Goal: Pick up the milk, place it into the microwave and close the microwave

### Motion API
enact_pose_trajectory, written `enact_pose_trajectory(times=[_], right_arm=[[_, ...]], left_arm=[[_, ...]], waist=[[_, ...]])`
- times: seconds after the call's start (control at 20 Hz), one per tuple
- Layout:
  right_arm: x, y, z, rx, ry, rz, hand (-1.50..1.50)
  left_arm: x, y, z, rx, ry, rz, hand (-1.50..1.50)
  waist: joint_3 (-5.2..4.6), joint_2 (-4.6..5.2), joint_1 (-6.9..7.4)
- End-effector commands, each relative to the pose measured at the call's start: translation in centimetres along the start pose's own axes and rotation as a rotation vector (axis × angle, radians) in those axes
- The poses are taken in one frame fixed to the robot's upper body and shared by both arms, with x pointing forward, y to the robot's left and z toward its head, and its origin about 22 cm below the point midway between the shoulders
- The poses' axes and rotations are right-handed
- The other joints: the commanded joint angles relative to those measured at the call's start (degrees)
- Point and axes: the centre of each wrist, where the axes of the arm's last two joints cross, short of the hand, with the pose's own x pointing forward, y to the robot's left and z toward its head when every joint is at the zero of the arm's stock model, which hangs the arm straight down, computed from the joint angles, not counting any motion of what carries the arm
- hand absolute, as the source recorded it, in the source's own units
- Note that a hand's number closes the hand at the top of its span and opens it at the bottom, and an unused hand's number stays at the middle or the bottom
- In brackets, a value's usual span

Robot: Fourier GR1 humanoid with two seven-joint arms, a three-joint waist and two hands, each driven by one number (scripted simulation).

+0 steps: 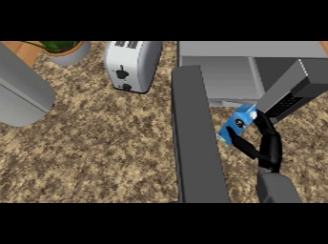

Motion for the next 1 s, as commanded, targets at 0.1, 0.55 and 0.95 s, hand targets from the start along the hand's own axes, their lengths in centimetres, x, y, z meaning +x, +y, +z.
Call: enact_pose_trajectory(times=[0.1,0.55,0.95], right_arm=[[-2.8,1.8,1.0,-0.011,-0.029,0.131,-1.5],[-4.4,-2.5,-1.1,0.042,-0.011,0.248,1.5],[-3.6,-3.0,-3.0,0.22,-0.243,0.221,1.5]], left_arm=[[0.9,0.2,-0.1,-0.008,-0.012,-0.005,-1.5],[0.7,1.8,0.7,-0.009,-0.01,0.014,-1.5],[0.4,1.2,0.9,-0.005,-0.006,0.024,-1.5]], waist=[[0.07,0.23,0.55],[0.06,0.21,0.45],[0.14,0.39,1.28]])
